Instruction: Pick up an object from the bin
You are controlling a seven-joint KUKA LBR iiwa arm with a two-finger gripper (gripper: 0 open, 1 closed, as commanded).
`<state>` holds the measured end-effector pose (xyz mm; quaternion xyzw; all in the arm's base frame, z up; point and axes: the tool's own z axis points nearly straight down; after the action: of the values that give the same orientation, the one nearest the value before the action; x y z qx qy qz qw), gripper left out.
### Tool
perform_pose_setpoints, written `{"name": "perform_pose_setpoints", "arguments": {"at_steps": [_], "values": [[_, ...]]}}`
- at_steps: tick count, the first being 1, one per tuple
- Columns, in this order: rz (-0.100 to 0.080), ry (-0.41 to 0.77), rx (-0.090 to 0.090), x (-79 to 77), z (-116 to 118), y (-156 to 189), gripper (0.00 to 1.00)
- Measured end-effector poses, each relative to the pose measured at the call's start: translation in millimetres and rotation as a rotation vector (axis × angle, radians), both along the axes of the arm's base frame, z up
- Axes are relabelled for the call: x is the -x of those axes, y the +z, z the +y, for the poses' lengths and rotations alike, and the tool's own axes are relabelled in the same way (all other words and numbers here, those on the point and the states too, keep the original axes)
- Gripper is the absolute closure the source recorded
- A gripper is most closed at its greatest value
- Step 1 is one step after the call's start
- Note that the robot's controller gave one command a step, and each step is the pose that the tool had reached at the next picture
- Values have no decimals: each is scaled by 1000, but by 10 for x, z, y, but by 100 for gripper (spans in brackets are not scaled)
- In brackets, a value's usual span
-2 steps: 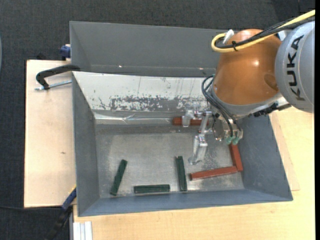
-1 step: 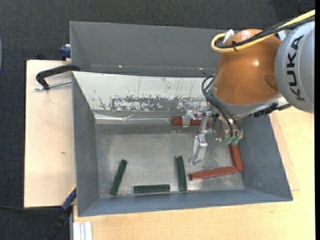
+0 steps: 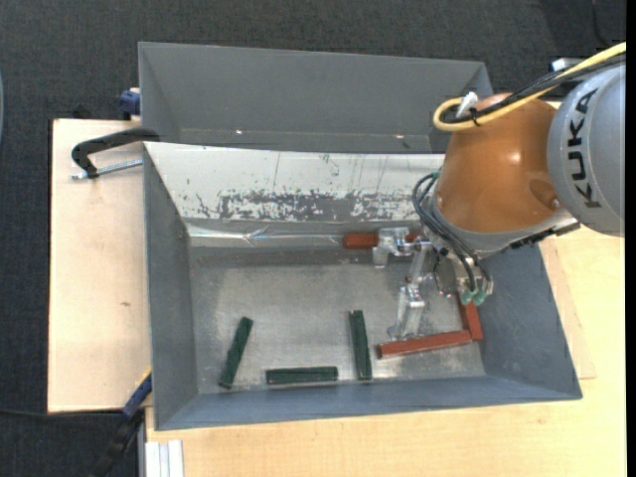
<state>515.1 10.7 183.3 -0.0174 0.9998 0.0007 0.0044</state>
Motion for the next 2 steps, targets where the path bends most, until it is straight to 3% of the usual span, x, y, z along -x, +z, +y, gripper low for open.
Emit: {"name": "perform_pose_setpoints", "arguments": {"at_steps": [1,2], "values": [[3,141,2,77,-44,-677,0],[8,275,0,134,-477,-837,0]]}}
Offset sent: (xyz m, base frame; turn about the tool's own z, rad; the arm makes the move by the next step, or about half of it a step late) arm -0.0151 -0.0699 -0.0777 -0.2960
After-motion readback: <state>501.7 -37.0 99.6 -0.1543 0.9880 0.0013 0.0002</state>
